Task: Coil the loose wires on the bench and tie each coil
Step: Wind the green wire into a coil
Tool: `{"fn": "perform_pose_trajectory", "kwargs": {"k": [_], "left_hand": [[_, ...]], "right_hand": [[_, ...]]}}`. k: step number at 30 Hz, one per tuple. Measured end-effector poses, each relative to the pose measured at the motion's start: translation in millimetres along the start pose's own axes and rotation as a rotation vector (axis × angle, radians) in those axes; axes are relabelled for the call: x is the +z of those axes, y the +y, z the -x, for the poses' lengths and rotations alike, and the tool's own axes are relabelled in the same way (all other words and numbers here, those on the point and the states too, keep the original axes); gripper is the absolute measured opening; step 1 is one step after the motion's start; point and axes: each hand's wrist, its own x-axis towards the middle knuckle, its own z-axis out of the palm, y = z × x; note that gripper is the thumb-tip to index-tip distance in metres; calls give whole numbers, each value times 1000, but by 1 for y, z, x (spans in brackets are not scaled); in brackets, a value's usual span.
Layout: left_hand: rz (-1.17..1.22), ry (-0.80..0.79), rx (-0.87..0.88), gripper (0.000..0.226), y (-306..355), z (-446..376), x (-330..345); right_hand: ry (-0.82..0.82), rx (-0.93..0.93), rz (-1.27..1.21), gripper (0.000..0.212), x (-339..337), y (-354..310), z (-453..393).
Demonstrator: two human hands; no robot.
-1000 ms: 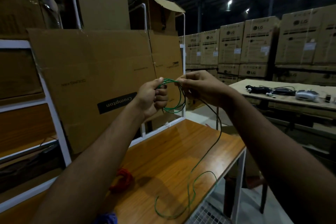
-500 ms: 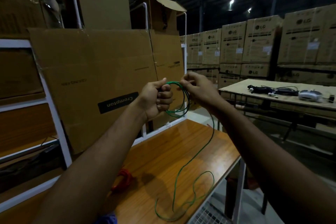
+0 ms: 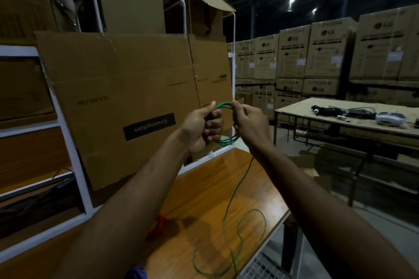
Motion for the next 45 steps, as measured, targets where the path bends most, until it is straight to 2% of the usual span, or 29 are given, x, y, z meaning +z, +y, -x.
{"fn": "perform_pose_trajectory", "kwargs": {"k": [2,4,8,9,11,14,16,18,21,22,24,26,28,30,32,35,37,41,45], "left_hand": [[4,17,-7,44,-1,0,-3],[59,74,10,45,1,-2,-6],[165,182,100,48,18,-4,-19],[173,190,121,48,25,-5,-23],[182,201,159,50,37,-4,-28],[212,207,218,49,49,-2,-33],[212,209,240,49,51,-2,-34],[196,211,237,49,47,-3,-32],[177,219,222,47,39,-6,-26],[170,224,217,47,37,-7,-24],[138,235,209,46,34,-8,-21],[102,243,204,44,31,-9,-19],[78,243,198,44,28,-9,-19],[55,248,186,44,25,-7,-20],[31,238,166,44,23,-3,-20],[2,175,127,43,20,1,-18],[-5,128,97,41,18,5,-12],[20,77,45,40,19,10,2],[64,-5,1,43,20,11,5]], "right_hand": [[-25,81,-83,46,3,1,4],[-130,166,-128,47,0,5,3],[-503,279,-278,68,-23,33,2],[-586,308,-319,67,-30,46,5],[-688,419,-490,49,-42,75,14],[-644,569,-702,23,-48,105,32],[-514,640,-672,24,-37,110,44],[-377,649,-544,24,-22,100,51],[-207,566,-301,20,-4,72,54],[-230,500,-126,17,0,58,54],[-423,328,313,14,1,26,54],[-618,103,629,18,0,-6,58],[-749,-136,804,21,-4,-34,62],[-822,-310,853,31,-12,-58,62],[-746,-510,789,27,-20,-75,55],[-381,-797,564,17,-28,-79,37],[-192,-731,447,13,-30,-70,23],[28,-473,426,15,-21,-51,-2],[-29,-173,289,16,-19,-44,-6]]}}
